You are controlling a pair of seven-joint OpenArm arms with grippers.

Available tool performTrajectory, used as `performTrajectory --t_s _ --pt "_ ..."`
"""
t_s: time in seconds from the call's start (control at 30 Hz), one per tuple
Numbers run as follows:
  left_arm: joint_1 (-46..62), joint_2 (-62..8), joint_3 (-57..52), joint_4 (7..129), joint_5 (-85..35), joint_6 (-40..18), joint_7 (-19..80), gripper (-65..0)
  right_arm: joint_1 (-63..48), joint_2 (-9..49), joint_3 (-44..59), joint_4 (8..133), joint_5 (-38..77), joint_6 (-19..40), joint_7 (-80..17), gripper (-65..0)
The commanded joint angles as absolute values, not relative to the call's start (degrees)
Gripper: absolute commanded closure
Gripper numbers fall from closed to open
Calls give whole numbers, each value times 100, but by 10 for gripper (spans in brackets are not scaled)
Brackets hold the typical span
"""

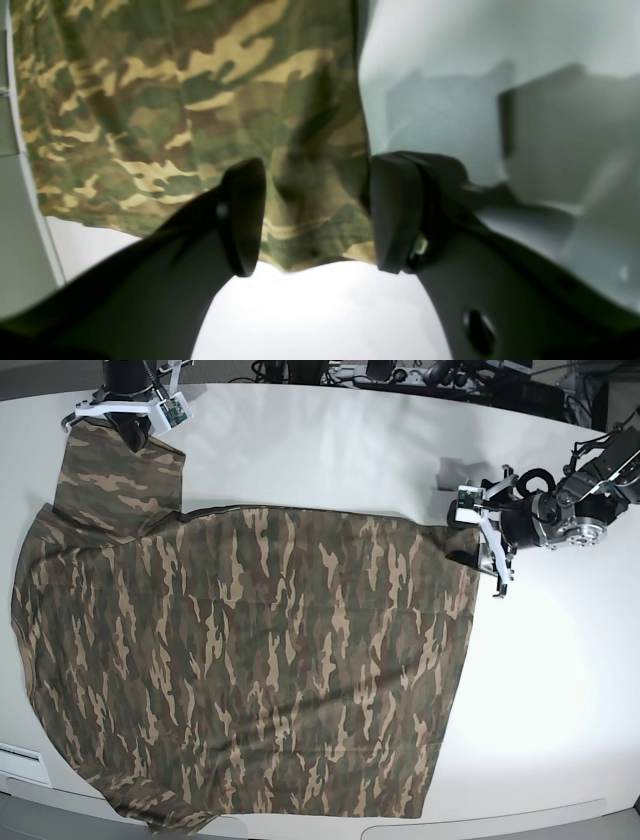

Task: Fold the T-shirt properly
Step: 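Move both grippers down to the shirt's shoulder and hem corners, then grasp the shirt edges with both grippers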

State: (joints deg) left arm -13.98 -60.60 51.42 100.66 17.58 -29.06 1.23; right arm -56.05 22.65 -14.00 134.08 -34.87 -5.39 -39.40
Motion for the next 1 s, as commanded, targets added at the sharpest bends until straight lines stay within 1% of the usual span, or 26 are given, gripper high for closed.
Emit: performTrajectory --t_s 0.0,0.13,0.17,0.2,0.23,0.3,0.33,0.5,0.63,0.83,0.97 --pt "-1350 -6062 5218 9994 1946 -3129 460 -351 -5669 2287 -1382 13500 -3551 -617 -3861 0" --pt "-1352 -5955 5218 9902 1946 -3124 458 -349 -5671 2287 -1382 13500 -3551 -617 -3861 0" --pt "-1352 -5933 5218 9861 1946 -3122 475 -332 -5669 2287 -1382 13500 -3551 -620 -3861 0" --pt "-1352 -5907 5216 9808 1949 -3124 508 -294 -5669 2287 -1382 13500 -3551 -617 -3859 0" --pt "-1352 -5874 5216 9749 1946 -3118 565 -228 -5669 2287 -1382 13500 -3551 -617 -3859 0" --pt "-1352 -5787 5216 9616 1900 -2945 711 -38 -5669 2287 -1382 13500 -3551 -620 -3857 0" --pt "-1352 -5752 5216 9561 1852 -2825 764 0 -5669 2287 -1382 13500 -3551 -617 -3857 0" --pt "-1352 -5682 5216 9542 1865 -2668 950 0 -5664 2287 -1382 13500 -3553 -617 -3848 0" --pt "-1352 -5684 5216 9673 1865 -2309 1238 0 -5612 2290 -1382 13500 -3557 -617 -3806 0" --pt "-1350 -5767 5216 10324 1905 -1811 2058 0 -5537 2290 -1372 13500 -3555 -617 -3645 0" --pt "-1345 -6016 5216 10881 1909 -1772 2154 0 -5540 2290 -1372 13500 -3555 -617 -3640 0"
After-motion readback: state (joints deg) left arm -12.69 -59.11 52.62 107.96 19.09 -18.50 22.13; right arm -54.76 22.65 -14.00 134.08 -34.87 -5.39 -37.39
